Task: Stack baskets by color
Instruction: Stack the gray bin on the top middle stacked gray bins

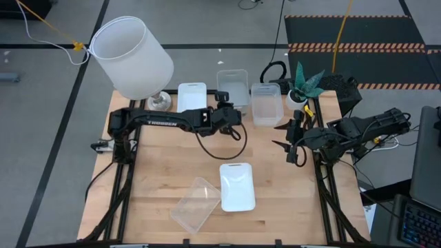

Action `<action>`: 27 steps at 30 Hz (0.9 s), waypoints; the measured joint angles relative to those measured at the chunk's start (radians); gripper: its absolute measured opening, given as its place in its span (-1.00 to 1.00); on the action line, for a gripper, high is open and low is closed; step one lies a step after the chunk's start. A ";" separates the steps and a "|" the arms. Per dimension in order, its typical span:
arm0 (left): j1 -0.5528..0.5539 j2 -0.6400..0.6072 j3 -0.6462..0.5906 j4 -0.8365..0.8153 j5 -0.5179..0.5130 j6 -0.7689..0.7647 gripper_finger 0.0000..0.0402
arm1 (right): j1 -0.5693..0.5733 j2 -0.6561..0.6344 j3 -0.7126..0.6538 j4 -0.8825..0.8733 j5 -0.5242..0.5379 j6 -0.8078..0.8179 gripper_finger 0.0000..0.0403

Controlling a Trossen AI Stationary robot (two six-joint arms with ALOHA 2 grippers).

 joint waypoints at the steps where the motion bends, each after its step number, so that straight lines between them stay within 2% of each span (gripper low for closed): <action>1: 0.004 0.000 0.000 -0.002 0.002 -0.005 -0.72 | 0.000 0.000 0.000 0.000 0.000 0.000 0.11; 7: 0.024 -0.002 -0.027 -0.002 0.061 -0.009 -0.72 | 0.000 0.000 0.000 0.000 0.000 0.000 0.11; 14: 0.040 -0.002 -0.074 0.017 0.063 -0.008 -0.72 | 0.000 0.000 0.000 0.000 0.000 0.000 0.11; 21: 0.043 -0.002 -0.130 0.115 0.064 0.037 -0.72 | 0.000 0.000 0.000 0.000 0.000 0.000 0.11; 27: 0.043 -0.002 -0.138 0.131 0.072 0.047 -0.72 | 0.000 0.000 0.000 0.000 0.000 0.000 0.11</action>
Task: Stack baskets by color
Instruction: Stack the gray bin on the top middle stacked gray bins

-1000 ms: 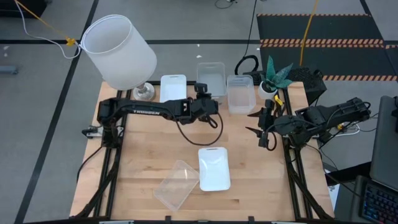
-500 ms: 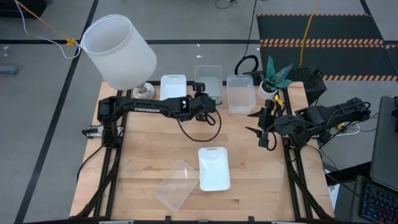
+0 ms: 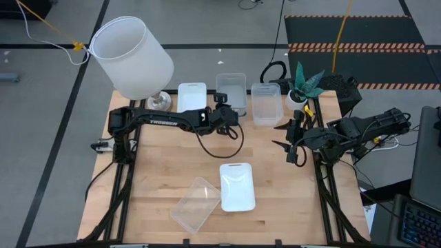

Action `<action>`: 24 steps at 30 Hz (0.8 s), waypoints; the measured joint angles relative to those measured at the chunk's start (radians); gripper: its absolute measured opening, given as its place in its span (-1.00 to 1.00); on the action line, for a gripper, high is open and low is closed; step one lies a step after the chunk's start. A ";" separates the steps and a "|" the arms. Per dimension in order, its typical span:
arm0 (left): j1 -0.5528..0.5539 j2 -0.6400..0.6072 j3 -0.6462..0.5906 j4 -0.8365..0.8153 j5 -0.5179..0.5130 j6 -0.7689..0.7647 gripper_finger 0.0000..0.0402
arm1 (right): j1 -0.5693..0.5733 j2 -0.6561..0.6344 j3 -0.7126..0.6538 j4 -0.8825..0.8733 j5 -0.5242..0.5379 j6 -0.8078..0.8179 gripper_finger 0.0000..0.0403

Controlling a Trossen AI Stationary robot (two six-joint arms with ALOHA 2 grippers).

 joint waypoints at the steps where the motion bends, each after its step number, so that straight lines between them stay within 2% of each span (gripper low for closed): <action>1: 0.000 0.000 0.000 0.001 0.007 -0.001 -0.72 | 0.000 0.000 0.000 0.000 0.000 0.000 0.11; 19: 0.019 0.001 0.000 0.001 0.066 -0.026 -0.72 | 0.000 0.000 0.000 0.000 0.000 0.000 0.11; 24: 0.019 0.001 0.000 0.001 0.065 -0.026 -0.64 | 0.000 0.000 0.000 0.000 0.000 0.000 0.11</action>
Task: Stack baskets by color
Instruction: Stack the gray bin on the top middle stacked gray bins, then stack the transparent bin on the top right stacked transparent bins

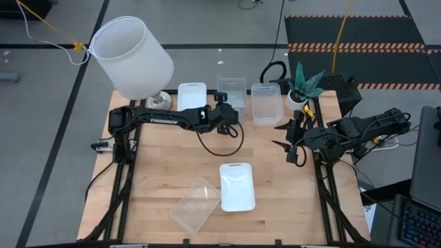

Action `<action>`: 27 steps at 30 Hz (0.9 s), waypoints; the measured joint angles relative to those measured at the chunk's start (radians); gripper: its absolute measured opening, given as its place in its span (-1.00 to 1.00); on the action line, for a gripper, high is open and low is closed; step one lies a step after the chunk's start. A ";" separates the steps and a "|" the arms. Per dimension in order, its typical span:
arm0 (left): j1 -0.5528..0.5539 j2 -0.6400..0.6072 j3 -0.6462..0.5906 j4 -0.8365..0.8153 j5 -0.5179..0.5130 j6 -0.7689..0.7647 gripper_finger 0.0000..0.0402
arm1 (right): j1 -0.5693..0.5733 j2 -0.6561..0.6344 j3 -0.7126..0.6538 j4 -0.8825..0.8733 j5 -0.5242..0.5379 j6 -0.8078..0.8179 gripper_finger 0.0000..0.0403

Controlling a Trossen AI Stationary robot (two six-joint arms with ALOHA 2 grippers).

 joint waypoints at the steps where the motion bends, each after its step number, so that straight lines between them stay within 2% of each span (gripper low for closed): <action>1: 0.000 0.000 0.000 0.000 0.000 -0.001 -0.60 | 0.000 0.000 0.000 0.000 0.000 0.000 0.11; 9: 0.000 0.000 0.000 -0.001 -0.001 -0.039 -0.34 | 0.000 0.000 0.000 0.000 0.000 0.000 0.11; 21: -0.008 -0.015 0.000 -0.044 0.002 -0.138 -0.10 | 0.000 0.000 0.000 0.000 0.000 0.000 0.11; 27: -0.026 -0.036 0.000 -0.060 0.088 -0.156 -0.05 | 0.000 0.000 0.000 0.001 0.000 0.000 0.11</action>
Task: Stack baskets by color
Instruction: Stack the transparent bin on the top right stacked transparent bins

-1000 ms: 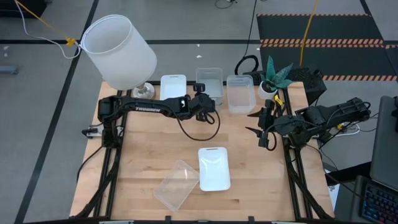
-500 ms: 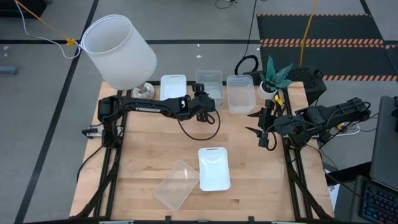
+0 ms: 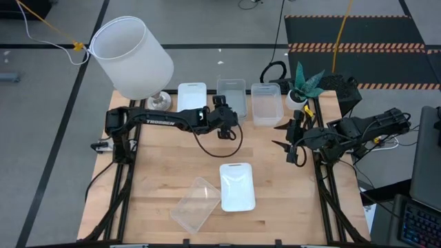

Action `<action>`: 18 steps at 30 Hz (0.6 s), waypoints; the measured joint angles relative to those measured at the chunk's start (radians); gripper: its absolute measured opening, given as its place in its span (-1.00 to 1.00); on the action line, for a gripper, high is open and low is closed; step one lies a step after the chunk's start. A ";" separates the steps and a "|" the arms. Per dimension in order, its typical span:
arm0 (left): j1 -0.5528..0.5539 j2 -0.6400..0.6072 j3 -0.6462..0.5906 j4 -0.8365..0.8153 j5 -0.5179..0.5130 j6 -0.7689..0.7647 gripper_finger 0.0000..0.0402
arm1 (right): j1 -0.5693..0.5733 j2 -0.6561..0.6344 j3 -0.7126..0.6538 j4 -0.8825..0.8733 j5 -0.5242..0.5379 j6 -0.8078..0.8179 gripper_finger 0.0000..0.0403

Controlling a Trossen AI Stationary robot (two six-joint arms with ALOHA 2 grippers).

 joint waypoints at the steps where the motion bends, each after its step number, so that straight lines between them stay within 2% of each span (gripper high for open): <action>1: -0.002 -0.003 0.000 0.008 0.018 -0.006 -0.05 | 0.000 0.000 0.000 0.000 0.000 0.000 0.11; 6: -0.021 -0.058 0.000 -0.029 0.049 -0.056 -0.10 | 0.000 0.000 0.000 0.001 0.000 0.000 0.11; 18: -0.138 -0.273 0.000 -0.313 0.179 -0.282 -0.24 | 0.000 0.000 0.000 0.002 -0.003 0.008 0.11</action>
